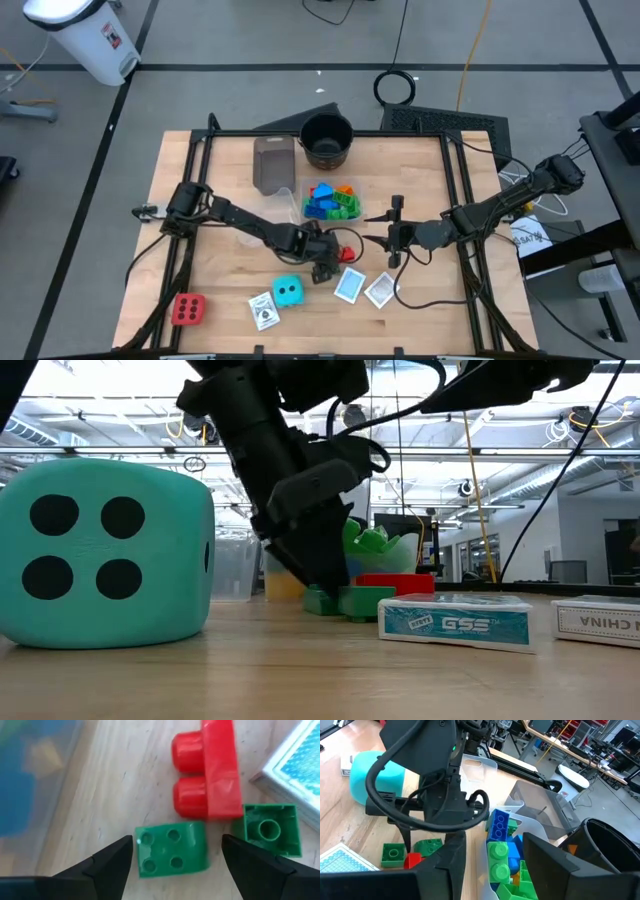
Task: Pick & Place Toys
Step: Put the green game piece into the right transparent bin
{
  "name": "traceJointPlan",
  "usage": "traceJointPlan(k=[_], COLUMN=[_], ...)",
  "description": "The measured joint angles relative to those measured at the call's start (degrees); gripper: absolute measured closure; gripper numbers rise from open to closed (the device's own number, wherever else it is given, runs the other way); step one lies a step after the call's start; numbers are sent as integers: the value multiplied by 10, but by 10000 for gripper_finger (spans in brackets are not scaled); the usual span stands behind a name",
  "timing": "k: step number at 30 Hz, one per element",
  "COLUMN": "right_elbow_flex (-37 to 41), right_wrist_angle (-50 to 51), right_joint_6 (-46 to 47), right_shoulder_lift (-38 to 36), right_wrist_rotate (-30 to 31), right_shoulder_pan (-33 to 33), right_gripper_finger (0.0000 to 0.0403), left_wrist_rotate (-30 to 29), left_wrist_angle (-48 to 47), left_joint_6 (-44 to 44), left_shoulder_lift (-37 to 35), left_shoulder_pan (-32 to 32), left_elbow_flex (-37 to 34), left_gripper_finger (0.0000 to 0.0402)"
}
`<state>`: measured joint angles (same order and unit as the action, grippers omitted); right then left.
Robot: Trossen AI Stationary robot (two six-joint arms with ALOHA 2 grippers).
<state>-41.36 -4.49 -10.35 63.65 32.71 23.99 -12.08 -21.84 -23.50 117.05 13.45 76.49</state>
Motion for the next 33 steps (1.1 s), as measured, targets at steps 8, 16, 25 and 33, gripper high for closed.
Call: traceJointPlan(k=[8, 16, 25, 33], right_elbow_flex=[0, 0, 0, 0], right_wrist_angle=[0, 0, 0, 0], right_joint_6=[0, 0, 0, 0], right_shoulder_lift=[0, 0, 0, 0], right_wrist_rotate=[0, 0, 0, 0], right_shoulder_pan=[0, 0, 0, 0], right_gripper_finger=[238, 238, 238, 238], left_wrist_rotate=[18, 30, 3, -78], left_wrist_angle=[77, 80, 19, -41], left_joint_6=[57, 65, 54, 67], left_shoulder_lift=[-1, -6, -45, -138], left_shoulder_pan=[0, 1, 1, -1], left_elbow_flex=[-44, -44, -22, -15], left_gripper_finger=[123, 199, 261, 308])
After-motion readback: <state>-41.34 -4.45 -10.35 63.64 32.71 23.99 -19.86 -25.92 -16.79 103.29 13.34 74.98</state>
